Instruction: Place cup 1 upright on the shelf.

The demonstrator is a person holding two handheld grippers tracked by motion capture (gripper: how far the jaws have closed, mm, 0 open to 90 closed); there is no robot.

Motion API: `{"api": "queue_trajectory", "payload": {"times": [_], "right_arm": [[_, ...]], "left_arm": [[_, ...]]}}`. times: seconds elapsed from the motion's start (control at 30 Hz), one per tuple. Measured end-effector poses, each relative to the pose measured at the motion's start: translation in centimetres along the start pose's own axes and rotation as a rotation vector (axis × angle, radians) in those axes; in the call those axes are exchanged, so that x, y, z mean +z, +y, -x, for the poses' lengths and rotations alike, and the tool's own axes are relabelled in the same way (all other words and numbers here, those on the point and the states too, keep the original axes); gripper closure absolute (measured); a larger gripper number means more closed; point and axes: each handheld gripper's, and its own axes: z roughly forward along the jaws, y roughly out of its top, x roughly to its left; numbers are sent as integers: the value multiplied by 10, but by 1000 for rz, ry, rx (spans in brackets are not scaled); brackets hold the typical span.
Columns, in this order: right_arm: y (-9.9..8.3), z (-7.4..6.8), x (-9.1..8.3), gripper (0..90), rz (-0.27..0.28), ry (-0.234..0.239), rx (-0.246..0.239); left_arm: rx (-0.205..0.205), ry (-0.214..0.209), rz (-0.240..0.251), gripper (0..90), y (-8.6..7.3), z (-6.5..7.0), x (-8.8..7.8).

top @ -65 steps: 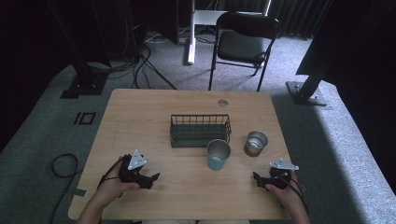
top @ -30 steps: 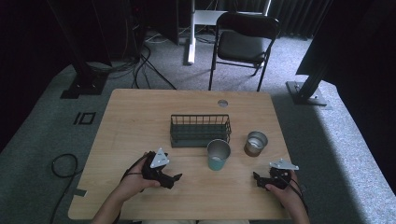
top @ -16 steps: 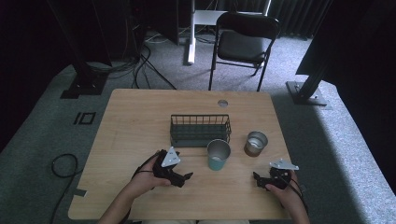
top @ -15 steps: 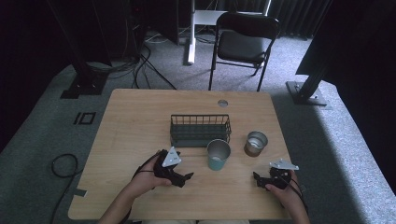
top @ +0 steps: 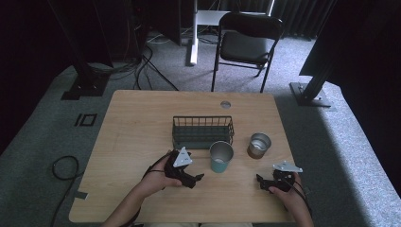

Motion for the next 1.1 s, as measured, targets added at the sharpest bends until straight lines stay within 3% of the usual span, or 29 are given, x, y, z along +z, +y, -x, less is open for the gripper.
{"api": "queue_trajectory", "payload": {"times": [0.6,1.1], "right_arm": [[0,0,0,103,0,0,-1],[0,0,0,103,0,0,0]], "left_arm": [[-2,-40,51,57,26,10,25],[-16,-30,110,57,42,13,45]]}}
